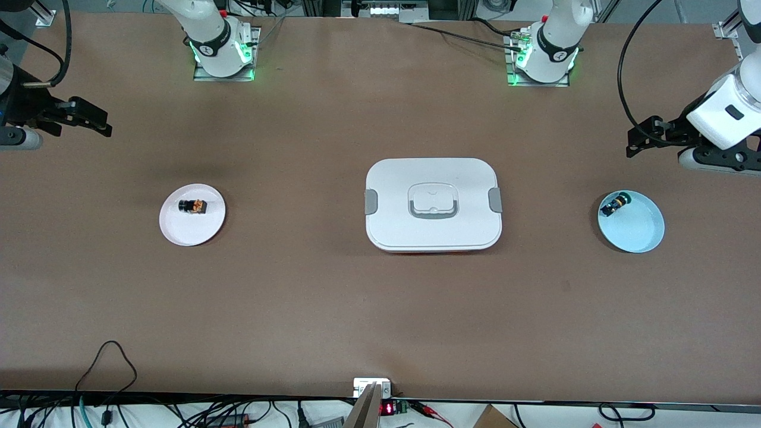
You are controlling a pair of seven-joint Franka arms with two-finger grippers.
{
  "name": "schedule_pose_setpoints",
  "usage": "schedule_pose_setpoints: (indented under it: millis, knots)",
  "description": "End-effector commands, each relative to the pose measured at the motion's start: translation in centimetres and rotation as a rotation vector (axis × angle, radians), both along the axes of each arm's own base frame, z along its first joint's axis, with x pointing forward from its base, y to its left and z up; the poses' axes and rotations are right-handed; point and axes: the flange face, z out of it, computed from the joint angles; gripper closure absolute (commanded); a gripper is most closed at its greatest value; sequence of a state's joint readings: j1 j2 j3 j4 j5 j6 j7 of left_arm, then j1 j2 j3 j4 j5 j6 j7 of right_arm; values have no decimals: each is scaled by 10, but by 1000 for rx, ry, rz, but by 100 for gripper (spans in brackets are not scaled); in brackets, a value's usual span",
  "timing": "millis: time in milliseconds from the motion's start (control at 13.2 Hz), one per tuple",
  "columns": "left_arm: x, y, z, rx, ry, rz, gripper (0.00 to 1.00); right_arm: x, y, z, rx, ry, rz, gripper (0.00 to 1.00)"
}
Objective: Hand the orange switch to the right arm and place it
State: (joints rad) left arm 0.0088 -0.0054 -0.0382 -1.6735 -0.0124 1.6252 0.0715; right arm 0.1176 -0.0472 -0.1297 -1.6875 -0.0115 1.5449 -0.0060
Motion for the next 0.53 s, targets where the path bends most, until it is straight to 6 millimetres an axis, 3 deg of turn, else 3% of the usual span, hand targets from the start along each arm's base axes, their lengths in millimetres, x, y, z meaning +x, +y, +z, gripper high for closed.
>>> schedule_pose_setpoints:
  millis: [0, 453]
  knots:
    - [0, 1, 4, -4, 6, 9, 0, -5, -3, 3, -7, -5, -7, 0]
    - [0, 0, 4, -4, 6, 8, 0, -1, 2, 7, 3, -16, 3, 0]
